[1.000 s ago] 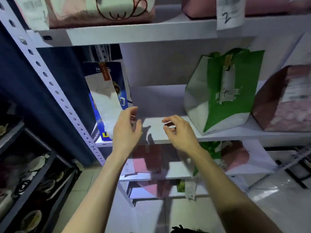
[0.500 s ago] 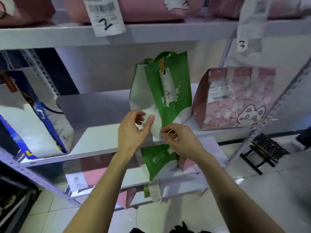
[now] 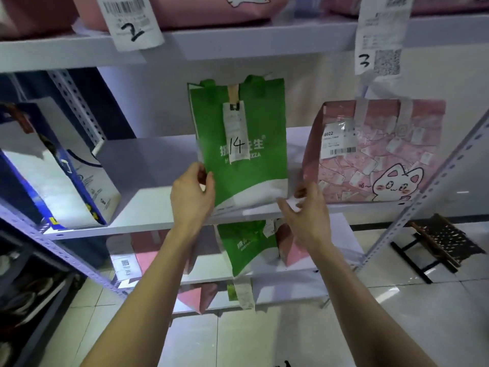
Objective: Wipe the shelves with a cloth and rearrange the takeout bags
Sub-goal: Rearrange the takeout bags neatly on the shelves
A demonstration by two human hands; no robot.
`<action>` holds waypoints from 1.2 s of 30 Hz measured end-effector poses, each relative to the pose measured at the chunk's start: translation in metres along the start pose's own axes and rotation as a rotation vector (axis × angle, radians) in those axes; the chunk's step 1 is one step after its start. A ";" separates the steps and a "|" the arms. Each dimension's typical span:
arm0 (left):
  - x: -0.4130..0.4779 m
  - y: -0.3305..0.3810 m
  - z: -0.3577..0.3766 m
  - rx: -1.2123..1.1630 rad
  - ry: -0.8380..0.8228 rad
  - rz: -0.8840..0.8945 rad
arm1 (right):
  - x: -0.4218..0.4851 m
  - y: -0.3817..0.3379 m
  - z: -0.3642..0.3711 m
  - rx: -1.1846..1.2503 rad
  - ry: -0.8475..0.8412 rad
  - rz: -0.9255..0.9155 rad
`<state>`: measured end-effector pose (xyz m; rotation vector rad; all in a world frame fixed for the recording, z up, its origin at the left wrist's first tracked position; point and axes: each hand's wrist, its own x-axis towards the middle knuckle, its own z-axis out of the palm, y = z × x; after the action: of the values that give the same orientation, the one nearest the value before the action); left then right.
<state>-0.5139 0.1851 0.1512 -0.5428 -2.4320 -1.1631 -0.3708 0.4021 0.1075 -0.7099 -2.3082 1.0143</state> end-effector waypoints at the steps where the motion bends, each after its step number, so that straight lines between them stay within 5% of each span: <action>1: 0.002 -0.009 -0.009 0.005 0.013 -0.012 | 0.001 -0.004 0.006 -0.007 0.027 0.021; 6: 0.007 -0.060 -0.052 0.024 0.023 -0.034 | -0.008 -0.044 0.060 0.051 -0.195 -0.044; 17: -0.003 -0.159 -0.121 -0.004 -0.193 -0.108 | -0.033 -0.133 0.171 -0.026 -0.240 -0.078; 30: -0.013 -0.174 -0.132 -0.088 -0.098 -0.114 | -0.042 -0.150 0.183 -0.029 -0.229 -0.054; 36: -0.024 -0.164 -0.128 -0.103 0.104 -0.127 | -0.044 -0.140 0.164 0.042 -0.242 -0.047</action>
<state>-0.5522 -0.0159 0.1075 -0.3515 -2.3567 -1.3398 -0.4779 0.2104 0.1088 -0.5379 -2.4877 1.1789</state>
